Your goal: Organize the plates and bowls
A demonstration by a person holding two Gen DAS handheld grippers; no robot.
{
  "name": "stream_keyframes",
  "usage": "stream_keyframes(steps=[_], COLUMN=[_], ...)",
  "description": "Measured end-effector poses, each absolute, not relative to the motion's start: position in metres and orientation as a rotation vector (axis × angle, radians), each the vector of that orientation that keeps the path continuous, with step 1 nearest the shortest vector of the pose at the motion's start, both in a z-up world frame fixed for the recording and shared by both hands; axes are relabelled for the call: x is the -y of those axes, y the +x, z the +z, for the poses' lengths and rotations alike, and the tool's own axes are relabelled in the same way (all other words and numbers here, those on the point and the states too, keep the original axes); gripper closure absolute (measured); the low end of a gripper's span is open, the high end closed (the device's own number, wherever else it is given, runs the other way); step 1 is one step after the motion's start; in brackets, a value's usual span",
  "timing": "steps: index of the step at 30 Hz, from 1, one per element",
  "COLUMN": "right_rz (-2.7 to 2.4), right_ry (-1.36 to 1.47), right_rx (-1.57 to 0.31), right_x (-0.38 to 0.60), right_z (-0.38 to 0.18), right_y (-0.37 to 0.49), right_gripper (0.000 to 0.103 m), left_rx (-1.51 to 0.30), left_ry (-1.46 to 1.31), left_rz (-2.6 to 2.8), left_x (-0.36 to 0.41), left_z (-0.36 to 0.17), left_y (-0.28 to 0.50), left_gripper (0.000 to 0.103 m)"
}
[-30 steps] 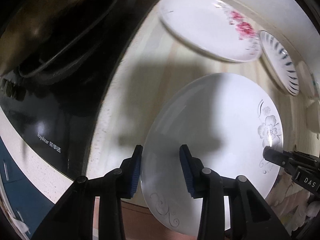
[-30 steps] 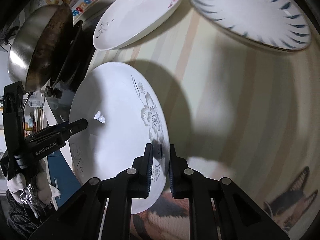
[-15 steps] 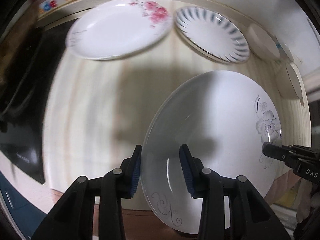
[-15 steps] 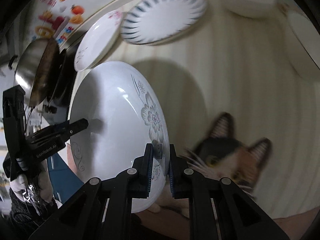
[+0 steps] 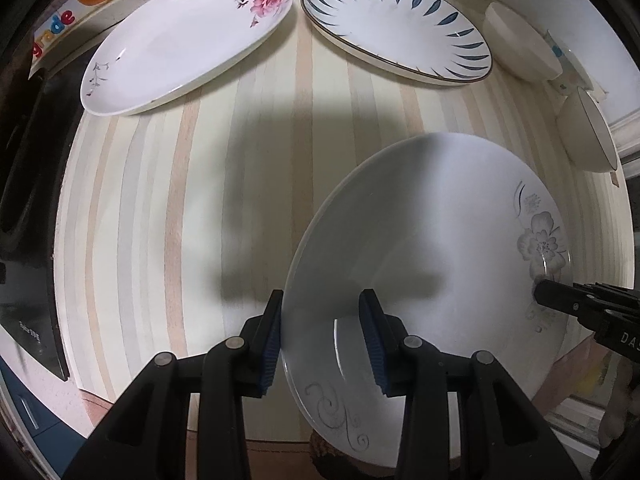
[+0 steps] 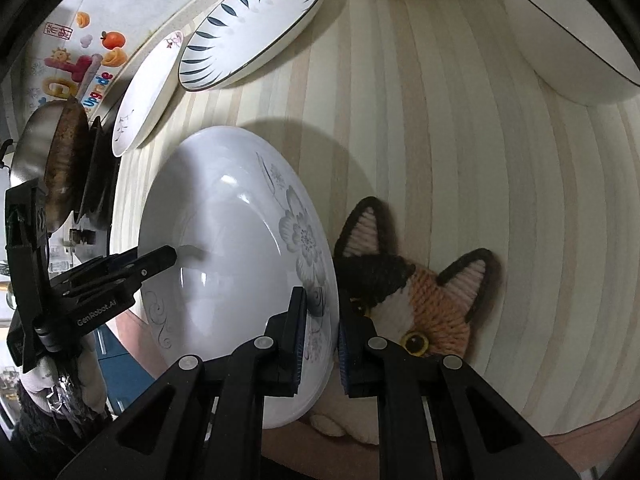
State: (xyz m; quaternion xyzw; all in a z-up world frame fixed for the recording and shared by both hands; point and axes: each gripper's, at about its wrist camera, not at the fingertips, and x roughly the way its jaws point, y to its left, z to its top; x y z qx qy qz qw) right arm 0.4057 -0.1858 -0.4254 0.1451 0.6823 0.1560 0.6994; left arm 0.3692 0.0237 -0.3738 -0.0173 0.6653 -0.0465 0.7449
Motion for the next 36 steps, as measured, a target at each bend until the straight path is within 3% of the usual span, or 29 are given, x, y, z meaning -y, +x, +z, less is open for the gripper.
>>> stream_keyframes(steps=[13, 17, 22, 25, 36], right_rz=[0.33, 0.334, 0.361, 0.461, 0.65], right_ry=[0.315, 0.297, 0.316, 0.311, -0.023], right_rx=[-1.554, -1.56, -1.433, -1.342, -1.29], right_x=[0.168, 0.175, 0.18, 0.149, -0.022], right_z=[-0.433, -0.415, -0.344, -0.312, -0.359], right_y=[0.412, 0.421, 0.451, 0.487, 0.661], right_gripper=[0.084, 0.084, 0.062, 0.052, 0.052], left_rx=[-1.442, -1.387, -1.312, -1.305, -1.312], left_ry=[-0.023, -0.081, -0.264, -0.348, -0.559], left_rz=[-0.102, -0.043, 0.058, 0.112, 0.277], left_x=[-0.011, -0.054, -0.113, -0.141, -0.198], left_z=[-0.375, -0.329, -0.293, -0.298, -0.346], left_y=[0.371, 0.356, 0.369, 0.391, 0.456], left_gripper=[0.069, 0.069, 0.066, 0.066, 0.066])
